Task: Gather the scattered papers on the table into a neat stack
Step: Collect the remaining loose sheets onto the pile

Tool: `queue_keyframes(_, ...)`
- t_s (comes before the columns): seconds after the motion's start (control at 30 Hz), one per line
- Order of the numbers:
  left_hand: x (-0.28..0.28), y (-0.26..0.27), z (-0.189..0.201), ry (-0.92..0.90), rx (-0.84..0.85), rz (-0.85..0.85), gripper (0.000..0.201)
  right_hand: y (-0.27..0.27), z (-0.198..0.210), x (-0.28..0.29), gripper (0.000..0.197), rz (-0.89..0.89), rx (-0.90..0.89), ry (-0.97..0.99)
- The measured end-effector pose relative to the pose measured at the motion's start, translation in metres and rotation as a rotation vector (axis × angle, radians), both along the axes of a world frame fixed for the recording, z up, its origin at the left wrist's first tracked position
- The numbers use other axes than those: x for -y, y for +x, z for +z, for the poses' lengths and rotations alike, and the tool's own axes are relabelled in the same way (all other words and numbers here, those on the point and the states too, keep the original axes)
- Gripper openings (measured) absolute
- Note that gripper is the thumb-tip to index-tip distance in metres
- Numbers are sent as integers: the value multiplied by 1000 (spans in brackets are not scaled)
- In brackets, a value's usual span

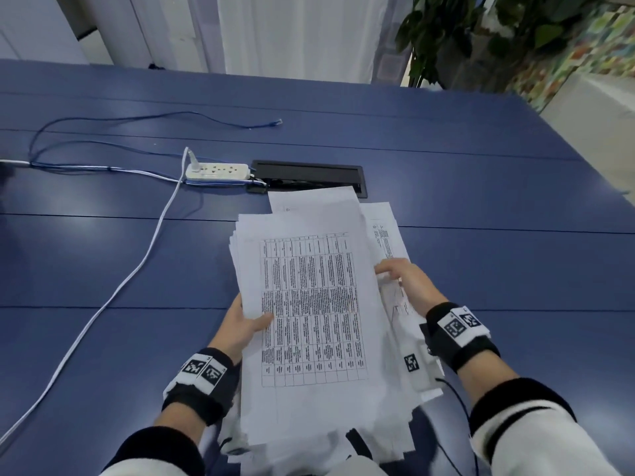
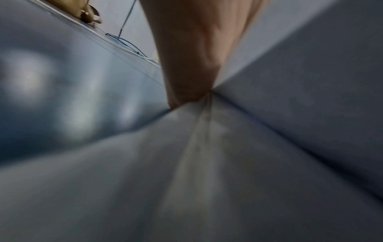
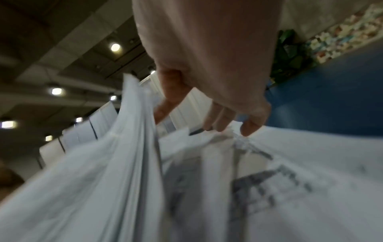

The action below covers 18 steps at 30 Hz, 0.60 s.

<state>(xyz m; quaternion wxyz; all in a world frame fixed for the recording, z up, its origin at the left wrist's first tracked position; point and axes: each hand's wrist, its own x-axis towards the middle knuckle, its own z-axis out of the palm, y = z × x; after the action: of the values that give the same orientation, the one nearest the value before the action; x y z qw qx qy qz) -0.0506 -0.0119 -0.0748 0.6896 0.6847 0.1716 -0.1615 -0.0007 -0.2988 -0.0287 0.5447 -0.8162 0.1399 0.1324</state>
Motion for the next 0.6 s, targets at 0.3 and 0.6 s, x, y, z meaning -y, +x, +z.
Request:
queue_keyframes(0.3, -25, 4, -5, -40, -67, -61, 39, 61, -34, -2, 37, -175, -62, -233)
queue_keyframes(0.6, -20, 15, 3, 69, -153, -112, 34, 73, -33, 1, 14, -269, -117, -92)
